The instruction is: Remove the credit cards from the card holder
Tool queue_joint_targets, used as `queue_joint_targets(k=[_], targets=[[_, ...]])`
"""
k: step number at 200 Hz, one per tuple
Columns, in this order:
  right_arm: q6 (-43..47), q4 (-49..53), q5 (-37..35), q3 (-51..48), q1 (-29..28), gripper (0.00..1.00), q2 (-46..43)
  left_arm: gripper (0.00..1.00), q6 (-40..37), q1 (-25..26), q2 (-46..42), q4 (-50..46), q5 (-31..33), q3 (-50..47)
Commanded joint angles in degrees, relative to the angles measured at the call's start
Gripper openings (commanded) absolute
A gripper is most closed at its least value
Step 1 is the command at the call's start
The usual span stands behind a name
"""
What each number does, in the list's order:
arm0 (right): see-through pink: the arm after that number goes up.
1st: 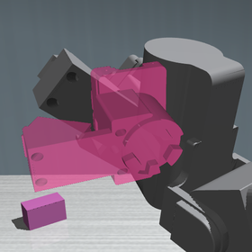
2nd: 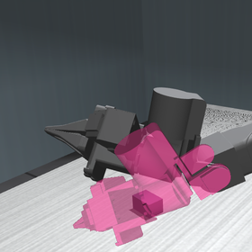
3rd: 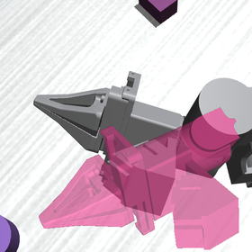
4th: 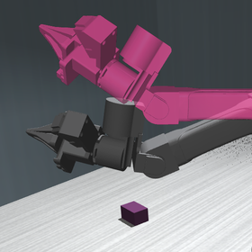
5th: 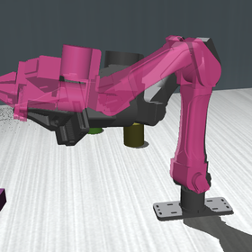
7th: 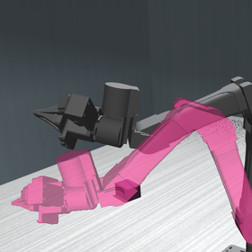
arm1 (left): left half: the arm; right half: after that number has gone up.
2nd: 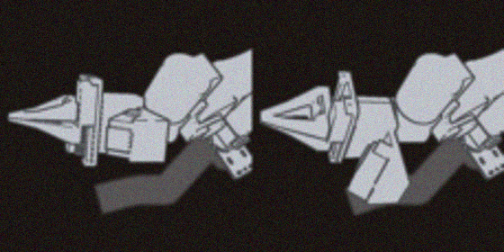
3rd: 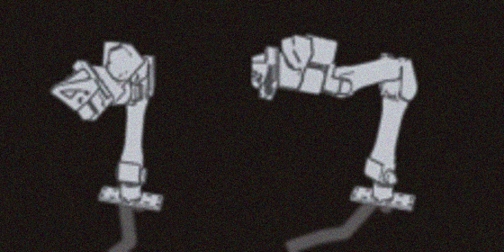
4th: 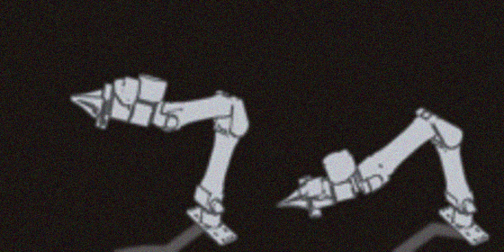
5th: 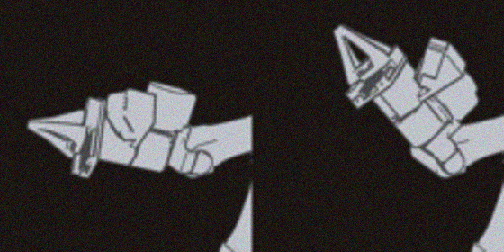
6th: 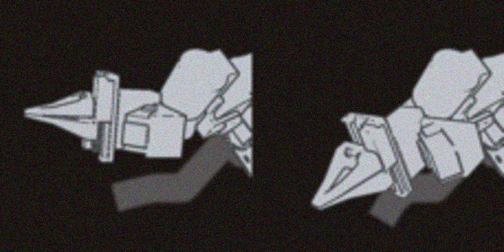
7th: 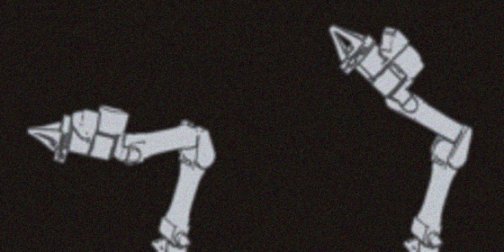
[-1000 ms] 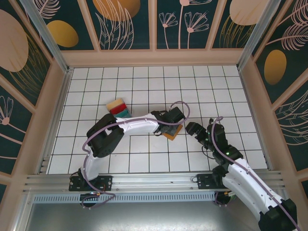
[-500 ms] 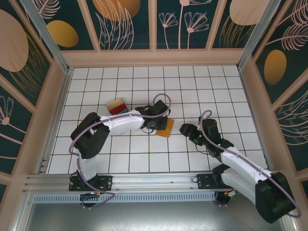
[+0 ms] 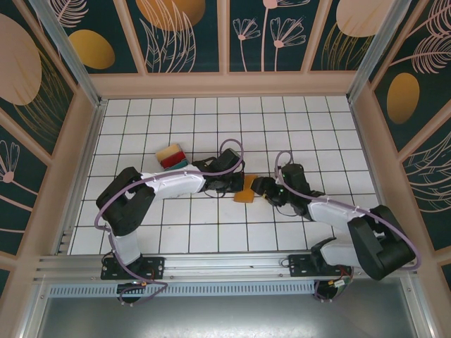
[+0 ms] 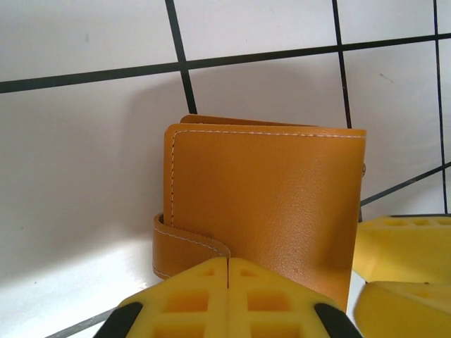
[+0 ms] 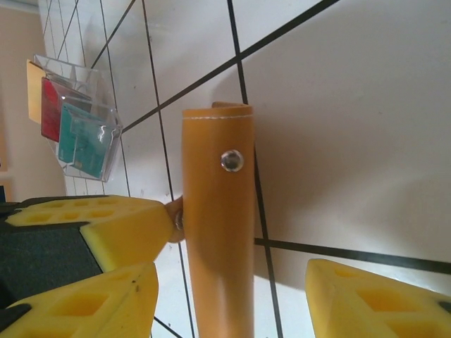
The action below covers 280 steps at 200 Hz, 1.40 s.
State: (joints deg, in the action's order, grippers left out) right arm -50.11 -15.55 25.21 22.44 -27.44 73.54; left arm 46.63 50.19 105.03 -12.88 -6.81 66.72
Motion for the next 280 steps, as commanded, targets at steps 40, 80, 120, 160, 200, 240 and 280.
queue_joint_targets(k=[40, 80, 120, 160, 200, 240, 280], targets=[[1.3, -3.2, 0.9, 3.1, -0.7, 0.11, 5.3, 0.0, 1.0, 0.0, -3.1, 1.0, 0.0, -0.8], [4.2, 0.1, 0.8, 4.8, 0.1, 0.0, 5.9, 0.0, 1.0, -1.5, -5.8, -2.5, 3.2, -2.2], [4.8, 0.3, 1.3, 5.2, 0.9, 0.0, 7.0, 0.0, 0.4, -2.9, -8.3, -3.3, 3.9, -4.0], [5.1, 0.1, 2.1, 5.4, 1.4, 0.0, 7.8, 0.0, 1.5, -3.7, -9.4, -5.5, 7.3, -4.3], [6.4, 0.7, 3.2, 7.1, 1.3, 0.2, 9.1, 0.0, 0.3, -3.8, -10.8, -2.3, 3.1, -4.1], [9.4, 6.8, 0.9, 11.5, 0.2, 0.53, 9.4, 0.0, -0.8, -3.8, -13.3, -5.1, 3.6, -1.3], [9.3, 7.9, 0.2, 14.2, -1.7, 0.59, 9.3, 0.0, -0.1, -3.9, -15.3, -3.6, 1.4, -1.7]])
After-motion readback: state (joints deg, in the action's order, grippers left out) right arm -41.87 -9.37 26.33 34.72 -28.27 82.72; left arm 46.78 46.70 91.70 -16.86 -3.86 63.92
